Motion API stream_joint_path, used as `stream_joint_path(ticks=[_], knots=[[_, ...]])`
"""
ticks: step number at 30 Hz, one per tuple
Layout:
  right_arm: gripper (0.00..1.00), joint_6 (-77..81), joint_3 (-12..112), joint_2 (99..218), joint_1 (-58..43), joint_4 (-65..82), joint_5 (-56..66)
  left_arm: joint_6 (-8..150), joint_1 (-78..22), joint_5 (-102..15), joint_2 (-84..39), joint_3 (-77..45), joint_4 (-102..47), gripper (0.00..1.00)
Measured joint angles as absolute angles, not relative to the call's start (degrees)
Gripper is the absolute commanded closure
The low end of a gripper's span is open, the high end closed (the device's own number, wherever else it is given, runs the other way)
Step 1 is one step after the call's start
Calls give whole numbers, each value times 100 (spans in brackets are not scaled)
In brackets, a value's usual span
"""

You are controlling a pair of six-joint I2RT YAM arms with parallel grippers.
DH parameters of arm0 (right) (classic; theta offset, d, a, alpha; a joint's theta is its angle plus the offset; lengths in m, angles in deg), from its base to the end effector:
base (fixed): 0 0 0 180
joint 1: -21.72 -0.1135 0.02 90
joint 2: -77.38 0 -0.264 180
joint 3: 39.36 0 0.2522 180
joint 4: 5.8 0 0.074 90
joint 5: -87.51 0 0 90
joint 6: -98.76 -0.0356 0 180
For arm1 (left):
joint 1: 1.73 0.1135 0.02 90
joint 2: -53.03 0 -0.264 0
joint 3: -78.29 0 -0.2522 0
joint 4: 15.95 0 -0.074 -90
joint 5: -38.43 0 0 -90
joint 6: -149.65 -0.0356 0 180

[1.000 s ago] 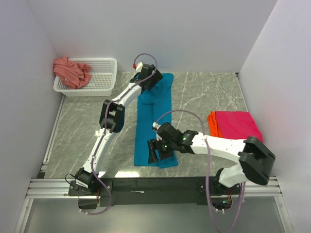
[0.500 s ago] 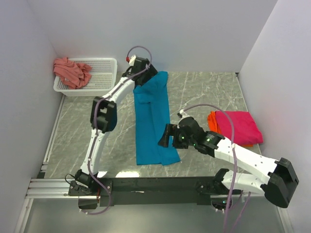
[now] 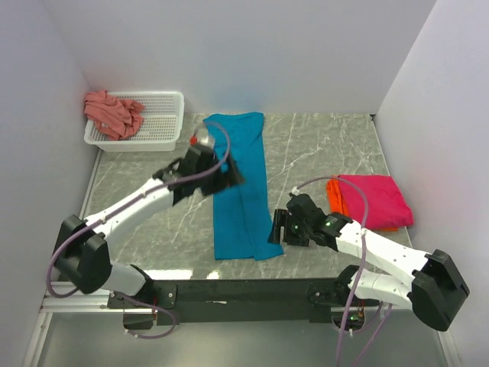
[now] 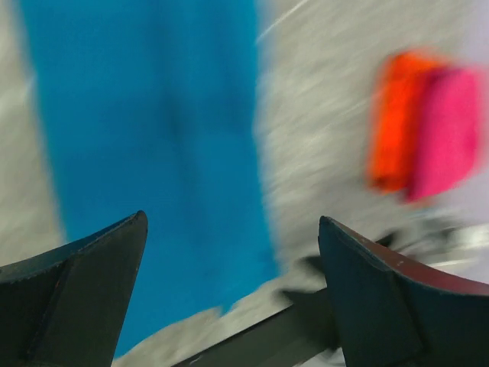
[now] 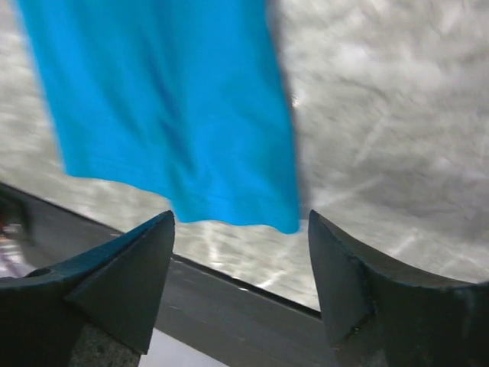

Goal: Fold and stack the t-shirts
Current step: Fold the tshirt

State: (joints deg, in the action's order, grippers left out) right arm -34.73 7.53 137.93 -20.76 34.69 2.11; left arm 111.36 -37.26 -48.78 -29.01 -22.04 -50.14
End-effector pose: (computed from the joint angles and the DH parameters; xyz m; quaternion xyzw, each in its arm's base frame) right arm 0.1451 0.1368 0.1951 -0.0040 0.9508 0.2376 0.1989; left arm 0.2622 -0.1894 0.2993 -0.1148 0.8856 -0.3258 0.3104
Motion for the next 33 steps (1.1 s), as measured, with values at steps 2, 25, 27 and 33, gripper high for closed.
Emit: stream_joint_path(ticks=[2,25,27,33], knots=[[28,-3424,630,13887,-2076,3501,202,11206,-3757,-4789,-2578,-3190,-5147,1],[58,-3468,224,14615,-2061,2653,624,12303,-4268,-3379,-1548,-6291,-4699,57],[62,-3532,141,14572,-2059,2546,687,12316,-4297,-3368,-1642,-6294,-4629,63],[84,-3827,-124,14607,-2039,2083,1009,12379,-4312,-3261,-2066,-6243,-4314,100]])
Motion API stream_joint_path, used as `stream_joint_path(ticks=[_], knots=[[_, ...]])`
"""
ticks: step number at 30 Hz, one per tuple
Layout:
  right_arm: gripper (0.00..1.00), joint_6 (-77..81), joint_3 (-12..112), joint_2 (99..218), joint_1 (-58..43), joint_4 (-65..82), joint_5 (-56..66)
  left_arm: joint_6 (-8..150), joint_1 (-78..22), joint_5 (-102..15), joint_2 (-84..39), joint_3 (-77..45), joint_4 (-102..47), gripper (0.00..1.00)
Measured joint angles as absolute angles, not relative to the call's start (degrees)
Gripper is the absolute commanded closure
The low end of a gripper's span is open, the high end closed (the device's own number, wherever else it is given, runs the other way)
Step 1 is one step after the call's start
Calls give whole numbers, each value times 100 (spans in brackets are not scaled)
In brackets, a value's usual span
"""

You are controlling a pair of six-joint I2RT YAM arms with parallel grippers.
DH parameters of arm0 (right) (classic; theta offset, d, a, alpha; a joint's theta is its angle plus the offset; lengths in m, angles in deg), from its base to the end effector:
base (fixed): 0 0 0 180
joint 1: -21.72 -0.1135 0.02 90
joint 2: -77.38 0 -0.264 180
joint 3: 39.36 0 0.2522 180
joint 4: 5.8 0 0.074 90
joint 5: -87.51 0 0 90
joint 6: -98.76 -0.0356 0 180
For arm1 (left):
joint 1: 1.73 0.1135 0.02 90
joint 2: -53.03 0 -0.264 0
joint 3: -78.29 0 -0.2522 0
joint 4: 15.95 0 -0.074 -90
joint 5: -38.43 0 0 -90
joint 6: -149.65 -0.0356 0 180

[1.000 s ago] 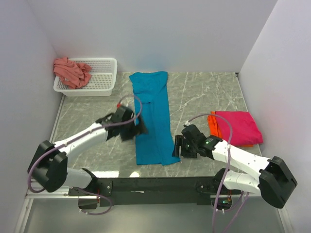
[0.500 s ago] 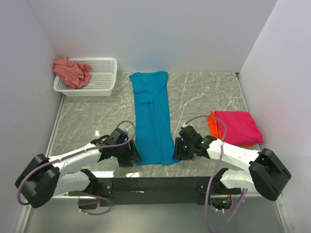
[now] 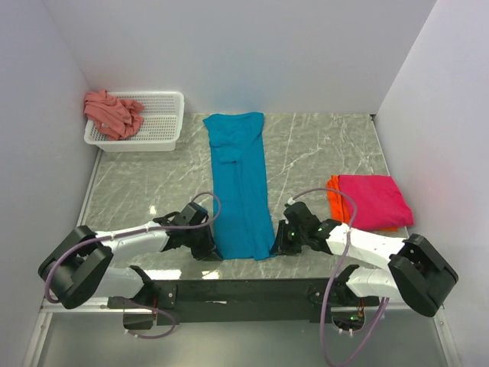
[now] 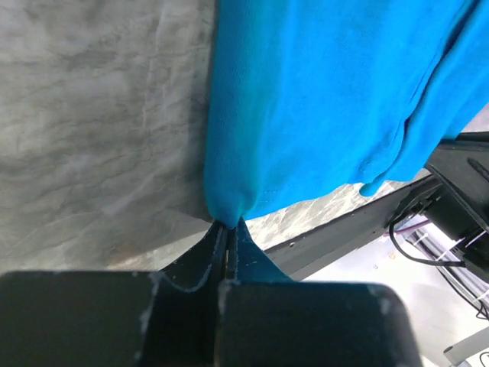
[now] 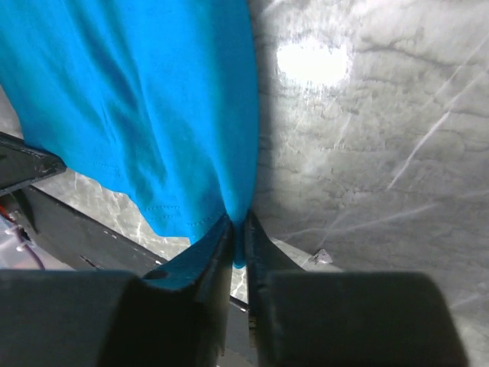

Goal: Fold and stack the t-shirts
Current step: Fold the tshirt

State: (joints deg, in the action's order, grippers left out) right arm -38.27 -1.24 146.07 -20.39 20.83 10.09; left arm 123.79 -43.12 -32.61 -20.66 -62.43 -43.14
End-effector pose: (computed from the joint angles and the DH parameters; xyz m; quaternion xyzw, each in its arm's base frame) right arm 0.1433 0.1399 0.1398 0.0100 0.9540 0.2718 0.1262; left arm 0.1463 -0.1443 0.1296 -0.1490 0.9454 -0.2893 0.0193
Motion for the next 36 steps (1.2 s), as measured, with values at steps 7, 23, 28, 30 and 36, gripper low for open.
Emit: stream_joint_path(ticks=[7,23,28,30,36], knots=[[91,-4266,-666,14082,-2168,1698,1153,12441,-4364,-3457,-1677,-6361,-4607,100],[97,-4384,25,13544,-2358,2376,729,12303,-4238,-3849,-1056,-5940,-4784,100],[97,-3971,923,13940,-2129,2437,268,12100,-3857,-3947,-1524,-5354,-4557,100],[98,-3805,1214,14156,-2006,2441,158,12006,-3639,-3965,-1679,-5116,-4535,100],[98,-3435,2130,14978,-1532,2516,-56,11608,-3051,-3978,-2307,-4213,-4408,100]])
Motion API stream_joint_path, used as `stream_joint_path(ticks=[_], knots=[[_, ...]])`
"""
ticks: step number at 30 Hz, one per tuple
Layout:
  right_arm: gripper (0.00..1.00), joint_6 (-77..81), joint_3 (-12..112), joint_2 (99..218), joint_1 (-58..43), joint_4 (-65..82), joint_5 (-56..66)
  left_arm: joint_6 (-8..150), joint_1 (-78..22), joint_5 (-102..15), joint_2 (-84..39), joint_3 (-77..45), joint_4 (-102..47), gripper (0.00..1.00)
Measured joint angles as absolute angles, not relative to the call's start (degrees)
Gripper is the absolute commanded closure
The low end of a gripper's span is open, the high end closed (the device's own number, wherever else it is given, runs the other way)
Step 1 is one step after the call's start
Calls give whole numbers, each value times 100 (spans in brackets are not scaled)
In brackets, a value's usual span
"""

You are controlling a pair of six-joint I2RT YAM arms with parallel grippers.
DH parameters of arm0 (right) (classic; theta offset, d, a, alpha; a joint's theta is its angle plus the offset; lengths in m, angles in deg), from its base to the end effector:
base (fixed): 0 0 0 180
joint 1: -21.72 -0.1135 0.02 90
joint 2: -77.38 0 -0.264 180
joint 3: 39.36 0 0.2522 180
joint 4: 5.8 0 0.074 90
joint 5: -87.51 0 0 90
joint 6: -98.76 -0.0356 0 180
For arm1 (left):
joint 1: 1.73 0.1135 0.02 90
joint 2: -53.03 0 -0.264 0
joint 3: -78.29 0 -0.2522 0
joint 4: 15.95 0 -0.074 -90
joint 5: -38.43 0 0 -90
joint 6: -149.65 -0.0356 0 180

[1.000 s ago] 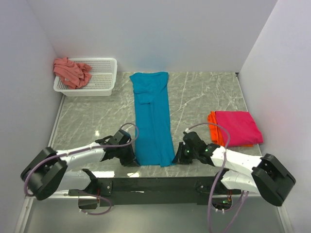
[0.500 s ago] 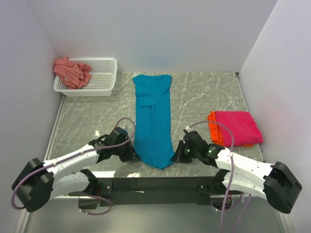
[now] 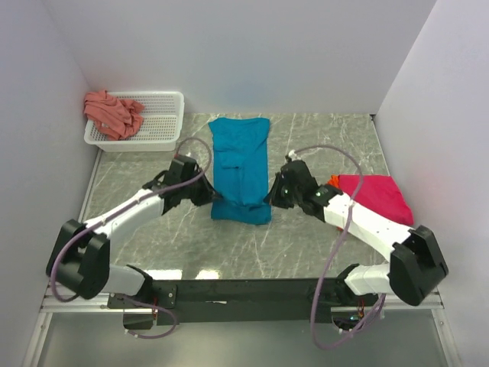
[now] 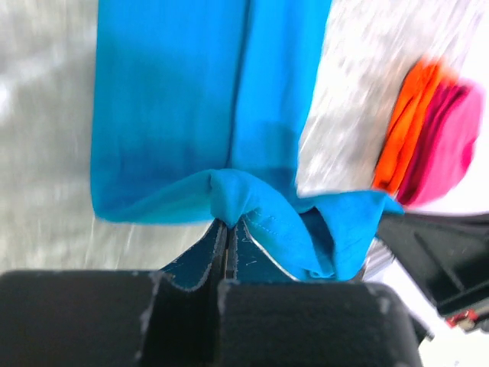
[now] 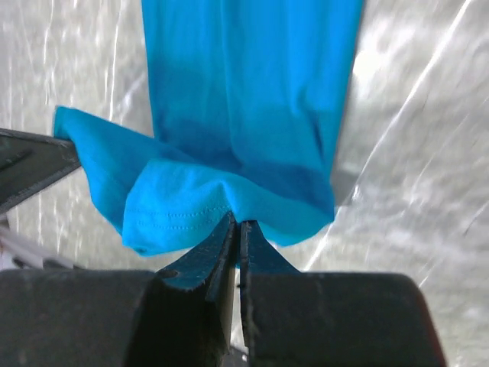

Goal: Fold and stack the t-shirts
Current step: Fold the tshirt

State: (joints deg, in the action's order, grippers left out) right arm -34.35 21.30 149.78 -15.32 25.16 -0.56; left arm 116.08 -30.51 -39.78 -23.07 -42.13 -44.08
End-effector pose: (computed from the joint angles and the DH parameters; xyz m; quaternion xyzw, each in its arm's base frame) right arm 0.2129 0.1622 0.2395 0.0417 0.9150 0.2700 0.2970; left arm 0.2382 -0.1392 0.2216 -0.1809 0.9007 -0.3293 0.2181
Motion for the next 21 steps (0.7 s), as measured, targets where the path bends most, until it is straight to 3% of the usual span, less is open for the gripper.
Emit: stream_joint_path(ticks=[10,21], knots=[[98,-2878,3681,16381,-896,2513,-49,11074,-2469,-3849,-3931,-2630,-4306,100],[97,-2605,4737,17874,-400,2507,327,10860,-2144,-3829,-4739,-1977,-4376,100]])
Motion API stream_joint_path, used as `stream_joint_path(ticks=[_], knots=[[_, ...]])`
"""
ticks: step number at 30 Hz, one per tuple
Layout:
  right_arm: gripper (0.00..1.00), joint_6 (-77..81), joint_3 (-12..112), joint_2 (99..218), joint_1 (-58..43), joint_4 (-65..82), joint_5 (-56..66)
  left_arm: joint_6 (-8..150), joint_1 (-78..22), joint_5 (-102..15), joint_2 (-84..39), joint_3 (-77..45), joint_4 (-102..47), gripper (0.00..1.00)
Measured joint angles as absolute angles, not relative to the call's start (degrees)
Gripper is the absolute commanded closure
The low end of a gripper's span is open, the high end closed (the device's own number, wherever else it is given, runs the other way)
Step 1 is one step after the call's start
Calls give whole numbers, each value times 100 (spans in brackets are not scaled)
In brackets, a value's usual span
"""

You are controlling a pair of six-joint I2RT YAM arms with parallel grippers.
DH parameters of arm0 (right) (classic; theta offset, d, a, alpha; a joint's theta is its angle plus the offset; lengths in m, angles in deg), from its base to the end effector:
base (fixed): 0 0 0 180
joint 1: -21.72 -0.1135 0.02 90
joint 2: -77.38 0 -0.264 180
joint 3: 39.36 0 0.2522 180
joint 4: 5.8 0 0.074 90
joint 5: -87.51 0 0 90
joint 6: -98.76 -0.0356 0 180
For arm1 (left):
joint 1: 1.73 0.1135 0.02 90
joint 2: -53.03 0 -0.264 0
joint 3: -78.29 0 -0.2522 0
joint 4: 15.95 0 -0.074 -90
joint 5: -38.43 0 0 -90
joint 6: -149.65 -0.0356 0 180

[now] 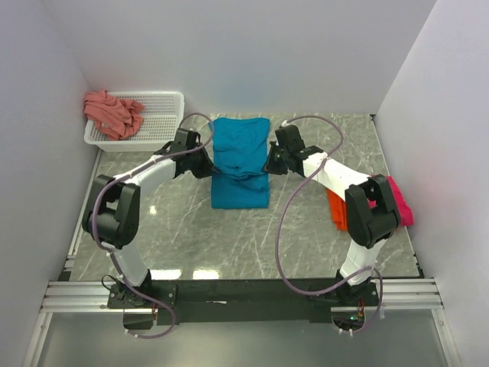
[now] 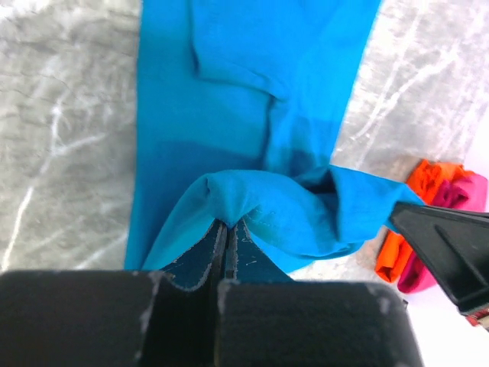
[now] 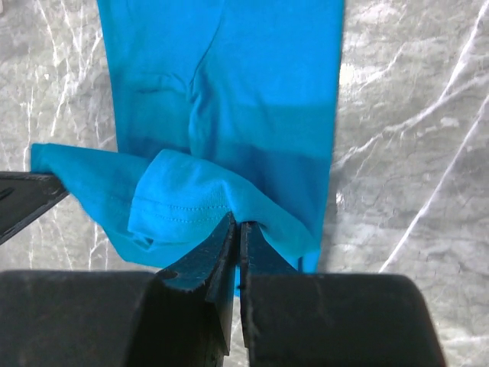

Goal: Fold and stack the t-shirts
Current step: Fold the tshirt

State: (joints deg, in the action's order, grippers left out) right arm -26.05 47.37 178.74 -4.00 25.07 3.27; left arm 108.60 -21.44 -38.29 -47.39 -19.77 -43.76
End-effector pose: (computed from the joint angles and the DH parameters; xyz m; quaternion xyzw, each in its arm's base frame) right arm 0.3523 0.1736 0.2306 0.0543 0.9230 0.2308 0.3032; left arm 0.3569 -0.1365 0.2147 -0.1910 0.9029 -0.2972 0.2448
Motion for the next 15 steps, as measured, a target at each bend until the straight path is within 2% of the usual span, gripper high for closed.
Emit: stream_joint_path(ticks=[6,7,10,11,12,13,15], knots=[[94,-2565,5124,18359,-214,2457,589,10836,-2054,-3781,-5216,-1782,-4400,100],[81,-2555,5220,18473,-188,2450,639,10836,-2045,-3774,-5279,-1734,-4415,88],[49,-2528,5581,18842,-111,2548,803,10727,-2028,-3744,-5478,-1485,-4465,35],[45,-2517,5725,18987,-87,2586,856,10703,-2017,-3742,-5509,-1422,-4465,26],[40,-2493,5858,19105,-76,2616,895,10701,-2010,-3739,-5511,-1385,-4472,7],[36,-2476,5961,19181,-72,2649,926,10701,-1999,-3746,-5511,-1345,-4465,1],[31,-2454,6040,19205,-61,2706,950,10694,-1991,-3753,-5511,-1275,-4456,1]])
